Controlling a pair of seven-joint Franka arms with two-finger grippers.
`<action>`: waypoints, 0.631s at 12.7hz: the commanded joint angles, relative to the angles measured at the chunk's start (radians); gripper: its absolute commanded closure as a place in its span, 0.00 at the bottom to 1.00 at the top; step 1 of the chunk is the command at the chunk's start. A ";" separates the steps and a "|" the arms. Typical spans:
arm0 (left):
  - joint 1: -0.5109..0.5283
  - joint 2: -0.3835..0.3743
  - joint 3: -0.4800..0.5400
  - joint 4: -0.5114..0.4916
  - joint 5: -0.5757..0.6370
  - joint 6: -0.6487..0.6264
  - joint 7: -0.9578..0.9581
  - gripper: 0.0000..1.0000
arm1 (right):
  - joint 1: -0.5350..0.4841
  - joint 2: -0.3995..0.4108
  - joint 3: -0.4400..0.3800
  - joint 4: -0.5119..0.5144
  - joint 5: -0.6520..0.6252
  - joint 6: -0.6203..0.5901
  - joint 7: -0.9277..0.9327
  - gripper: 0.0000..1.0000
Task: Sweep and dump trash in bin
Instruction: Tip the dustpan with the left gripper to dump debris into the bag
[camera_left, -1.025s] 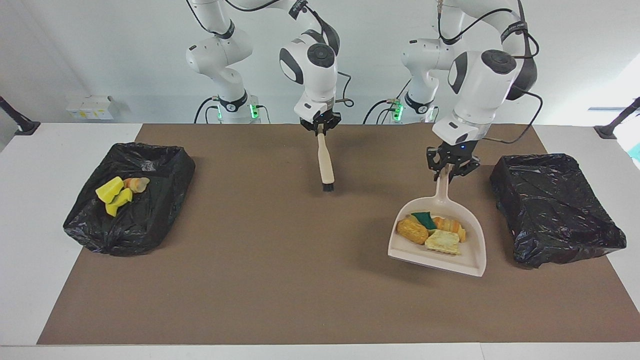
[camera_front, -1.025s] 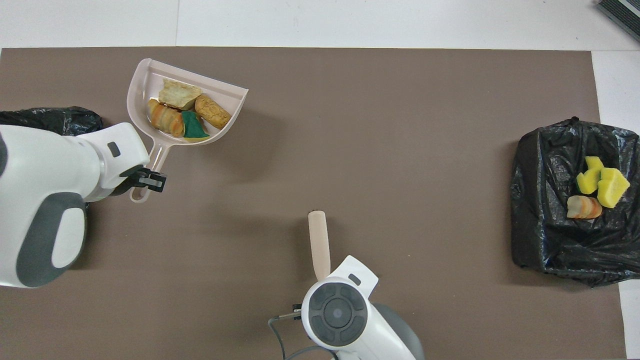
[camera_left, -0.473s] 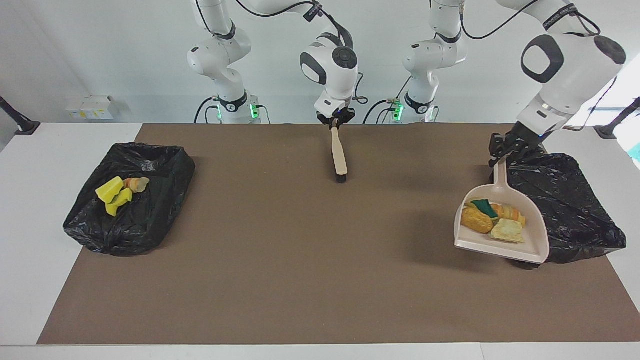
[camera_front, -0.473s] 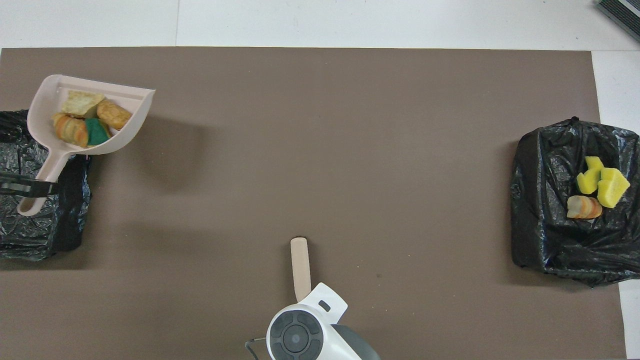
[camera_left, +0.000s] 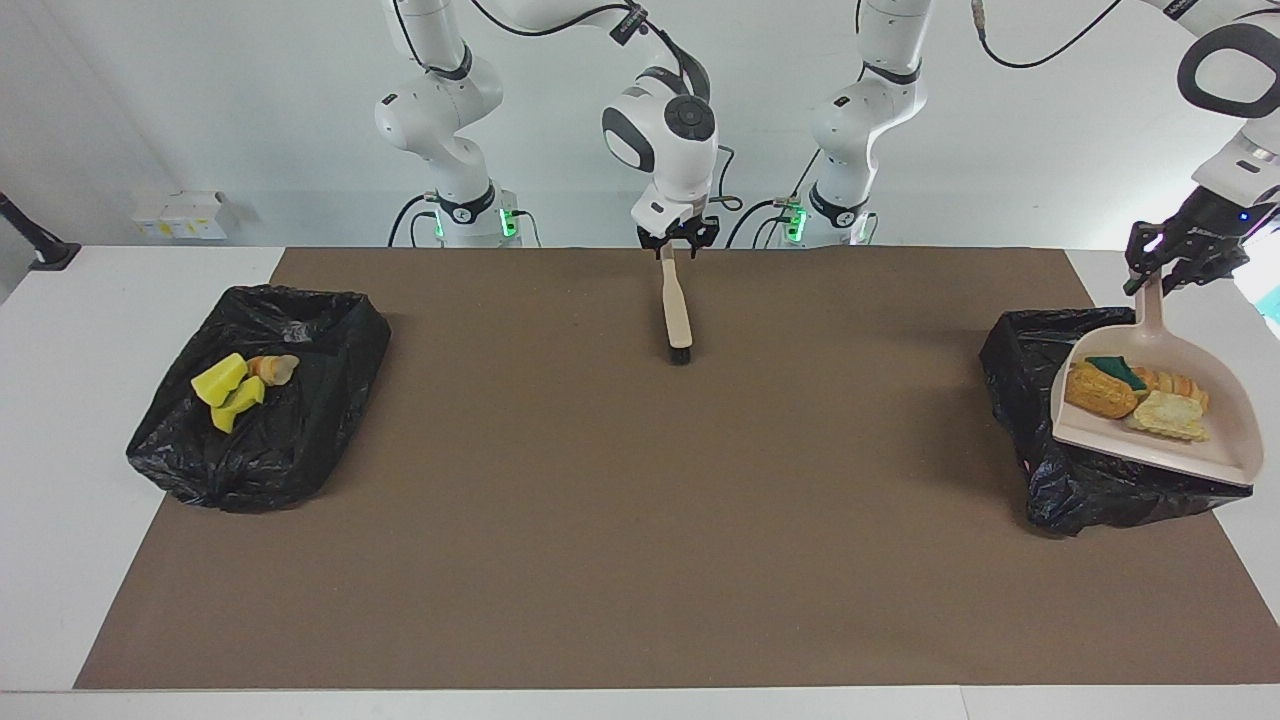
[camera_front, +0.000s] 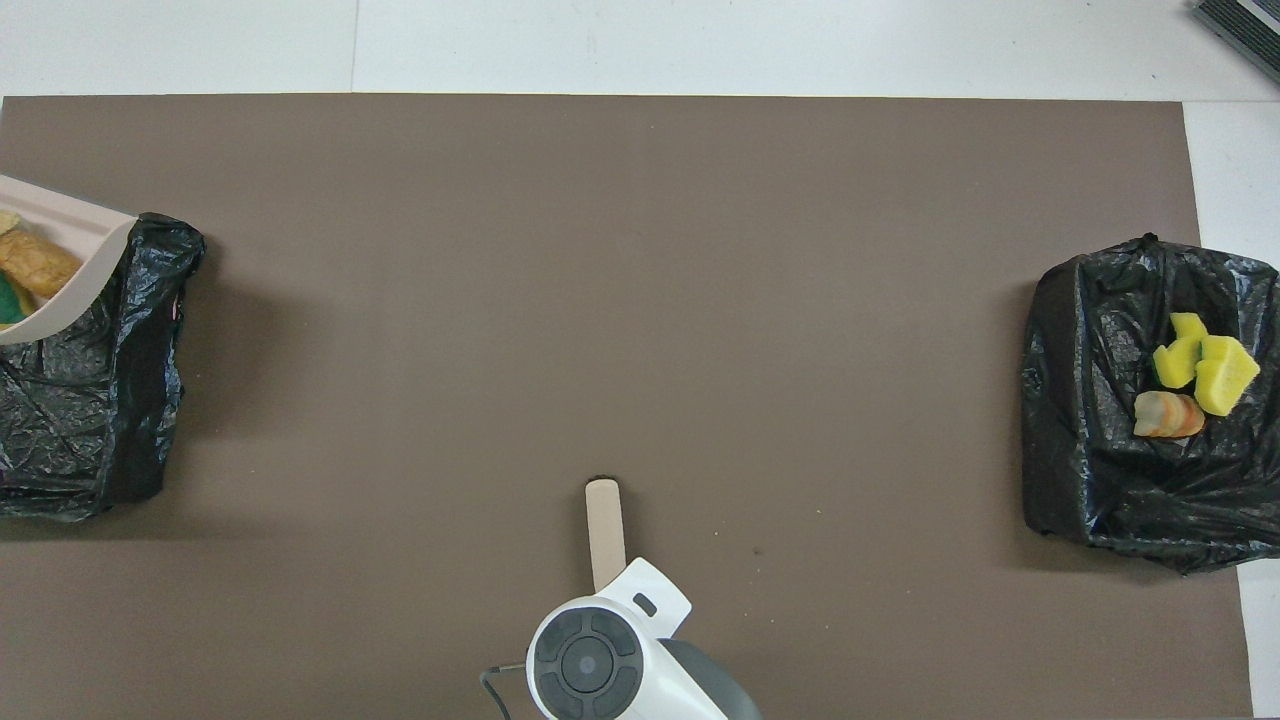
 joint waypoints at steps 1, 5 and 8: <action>0.048 0.061 -0.014 0.093 0.141 -0.042 0.134 1.00 | -0.069 -0.007 0.001 0.108 -0.025 -0.128 0.008 0.00; 0.047 0.071 -0.014 0.103 0.362 -0.034 0.272 1.00 | -0.201 -0.007 0.002 0.292 -0.078 -0.347 -0.131 0.00; 0.033 0.073 -0.022 0.111 0.481 -0.040 0.353 1.00 | -0.271 0.001 0.001 0.418 -0.174 -0.455 -0.251 0.00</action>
